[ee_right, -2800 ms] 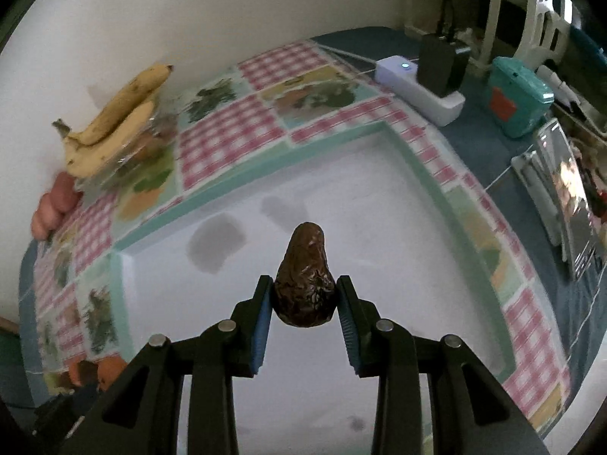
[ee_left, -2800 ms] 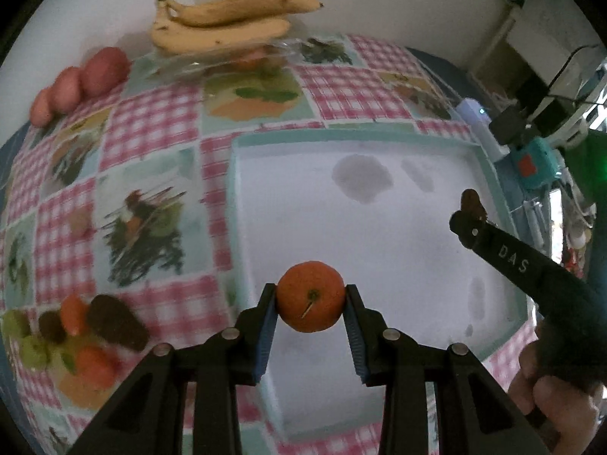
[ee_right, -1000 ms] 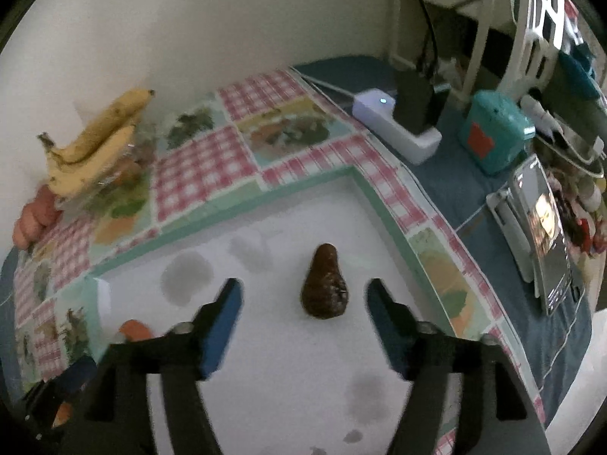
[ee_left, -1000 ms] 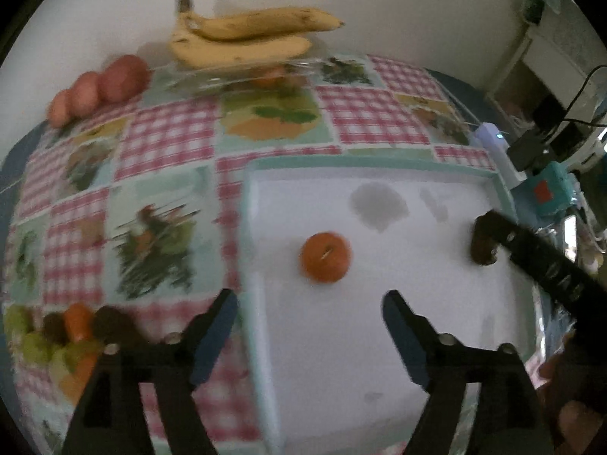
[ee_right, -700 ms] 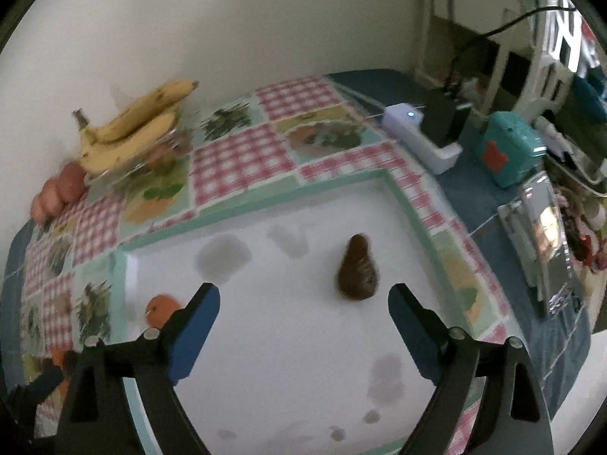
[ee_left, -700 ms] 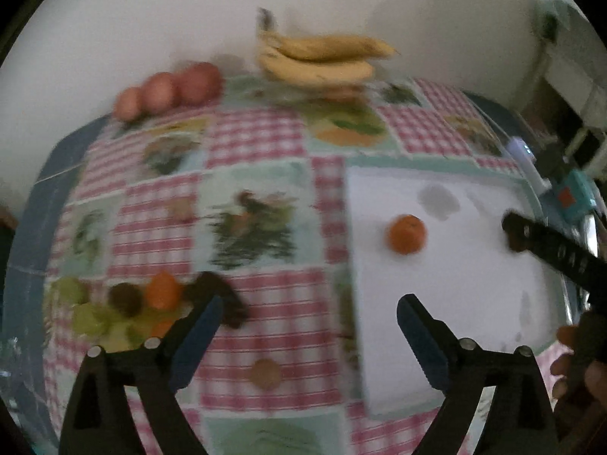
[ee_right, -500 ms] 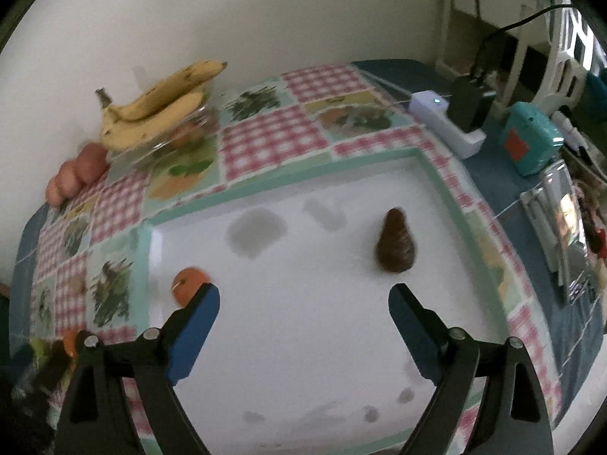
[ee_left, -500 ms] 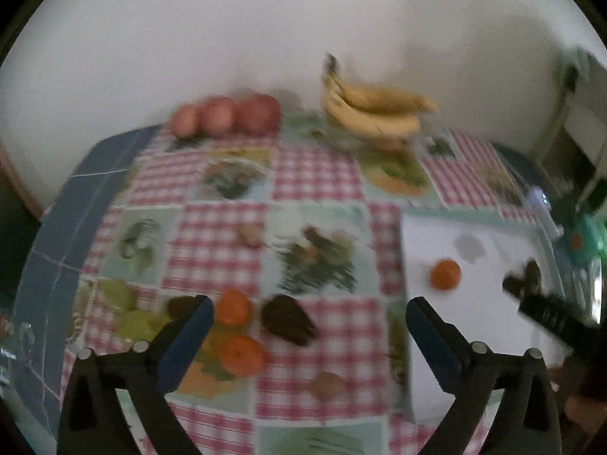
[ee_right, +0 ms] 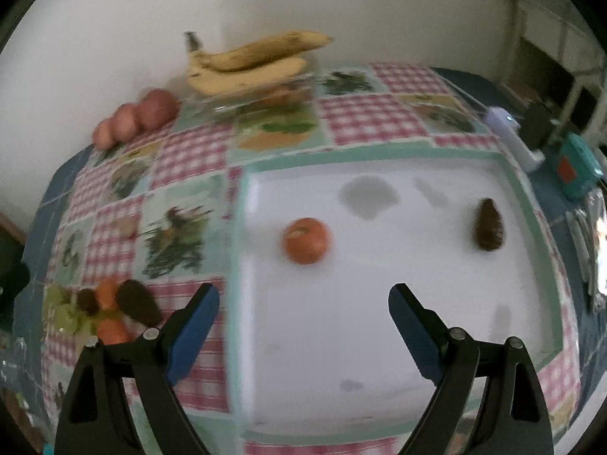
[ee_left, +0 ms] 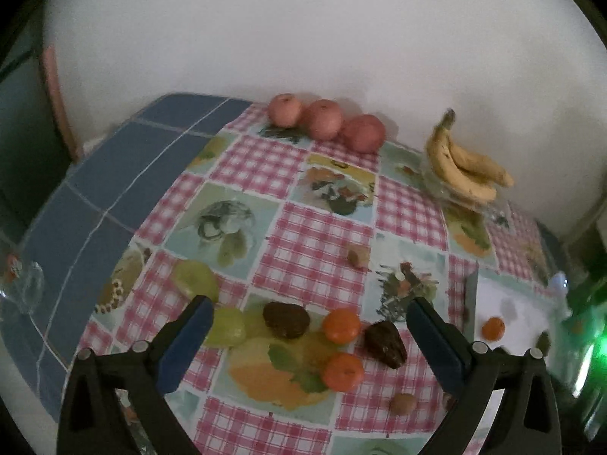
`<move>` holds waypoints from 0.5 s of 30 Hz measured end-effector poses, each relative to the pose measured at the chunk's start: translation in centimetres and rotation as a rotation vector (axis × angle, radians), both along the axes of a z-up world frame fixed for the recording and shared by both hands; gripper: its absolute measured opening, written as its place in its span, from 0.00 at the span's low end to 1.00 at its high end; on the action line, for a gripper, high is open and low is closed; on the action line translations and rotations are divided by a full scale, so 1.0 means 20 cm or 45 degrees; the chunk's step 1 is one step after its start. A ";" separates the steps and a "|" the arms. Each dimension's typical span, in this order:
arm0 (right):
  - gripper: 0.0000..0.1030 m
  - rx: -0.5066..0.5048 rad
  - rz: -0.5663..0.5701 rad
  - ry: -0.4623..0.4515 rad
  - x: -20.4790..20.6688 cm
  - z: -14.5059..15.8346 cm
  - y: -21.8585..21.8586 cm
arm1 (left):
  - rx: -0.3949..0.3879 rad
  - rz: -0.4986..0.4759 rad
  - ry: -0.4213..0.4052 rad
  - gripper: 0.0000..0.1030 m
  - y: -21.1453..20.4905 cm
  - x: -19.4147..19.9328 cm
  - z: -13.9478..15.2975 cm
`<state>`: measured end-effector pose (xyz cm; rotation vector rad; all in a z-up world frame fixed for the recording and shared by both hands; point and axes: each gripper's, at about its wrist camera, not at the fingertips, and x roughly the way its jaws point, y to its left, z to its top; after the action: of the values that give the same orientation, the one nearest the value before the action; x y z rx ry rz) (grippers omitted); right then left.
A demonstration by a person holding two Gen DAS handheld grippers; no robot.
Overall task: Organize fruits
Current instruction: 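Move both open tools back over the fruit cluster toward the dark avocado and green pear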
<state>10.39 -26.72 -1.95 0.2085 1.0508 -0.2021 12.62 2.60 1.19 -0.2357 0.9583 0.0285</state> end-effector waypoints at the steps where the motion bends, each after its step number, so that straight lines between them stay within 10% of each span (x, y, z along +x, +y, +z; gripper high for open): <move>1: 0.88 0.011 0.032 -0.009 0.01 0.01 0.05 | -0.013 0.013 0.004 1.00 0.03 0.00 0.00; 15: 0.88 0.183 0.208 -0.043 0.13 0.01 0.42 | -0.146 0.111 -0.090 1.00 0.43 0.00 -0.05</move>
<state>13.04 -18.23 -1.73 0.2535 1.0444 0.0241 12.57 11.12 0.19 -0.3816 0.8798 0.0451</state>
